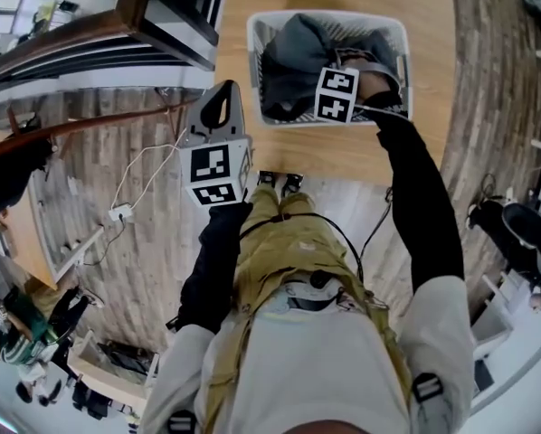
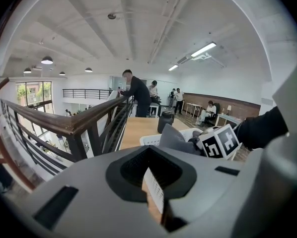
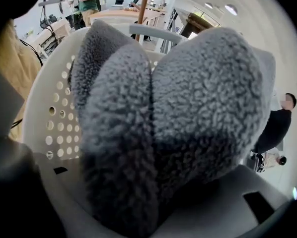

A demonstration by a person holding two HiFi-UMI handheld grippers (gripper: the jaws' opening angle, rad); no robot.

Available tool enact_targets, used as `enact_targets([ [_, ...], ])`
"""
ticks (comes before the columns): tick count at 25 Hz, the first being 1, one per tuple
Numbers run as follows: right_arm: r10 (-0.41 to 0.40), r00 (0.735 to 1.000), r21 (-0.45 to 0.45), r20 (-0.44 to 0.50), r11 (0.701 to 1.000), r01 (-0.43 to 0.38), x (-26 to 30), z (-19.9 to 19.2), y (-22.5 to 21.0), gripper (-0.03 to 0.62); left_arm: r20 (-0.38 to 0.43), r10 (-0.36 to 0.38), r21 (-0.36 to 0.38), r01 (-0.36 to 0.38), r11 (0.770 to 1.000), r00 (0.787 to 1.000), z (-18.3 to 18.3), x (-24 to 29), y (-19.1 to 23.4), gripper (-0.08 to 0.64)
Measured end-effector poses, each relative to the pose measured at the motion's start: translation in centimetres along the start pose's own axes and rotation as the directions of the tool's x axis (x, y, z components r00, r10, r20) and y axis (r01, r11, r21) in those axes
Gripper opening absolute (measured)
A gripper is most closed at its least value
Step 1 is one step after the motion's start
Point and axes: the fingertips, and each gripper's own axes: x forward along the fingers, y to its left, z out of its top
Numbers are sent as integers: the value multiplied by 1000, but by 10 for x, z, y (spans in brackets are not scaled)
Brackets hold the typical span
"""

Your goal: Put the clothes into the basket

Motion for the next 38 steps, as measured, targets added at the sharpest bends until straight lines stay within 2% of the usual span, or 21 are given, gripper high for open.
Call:
enact_targets([
  [4,14,1000,3,6,1000,-14,10,3,-5,293,-8,2,-2,-2,1000,1000,-5,3,4,0],
  [9,23,1000,-1,15,1000,-23,15,2,0,357,-3,-13,1,13,1000,1000,-4,6,-4,0],
  [14,-32,999,-16,29,999,32,3,4,-6,460,7,-30,7,30,1000,1000,2,8,-11,0],
  [18,-74,996,-9,50,997,74,-19,1,-7,465,21,-42,13,42,999,999,8,9,-17,0],
  [23,-191,976,86,108,980,182,-64,-5,-10,465,51,-65,27,64,998,997,21,8,-30,0],
  [27,-278,948,210,157,947,243,-102,-13,-10,465,73,-91,38,88,995,993,30,4,-44,0],
  [30,-371,907,375,201,884,278,-135,-18,-12,465,94,-111,51,107,993,989,38,0,-55,0],
  [33,-458,863,551,216,787,280,-162,-24,-7,455,112,-129,67,122,990,985,46,-6,-65,0],
  [34,-491,843,603,219,747,278,-171,-26,-5,431,118,-134,73,126,989,984,49,-9,-68,0],
  [37,-608,769,740,200,608,287,-203,-32,-3,174,144,-151,95,138,986,978,60,-17,-77,0],
  [38,-631,749,773,199,572,276,-211,-32,-1,142,153,-157,102,142,985,976,64,-20,-80,0],
])
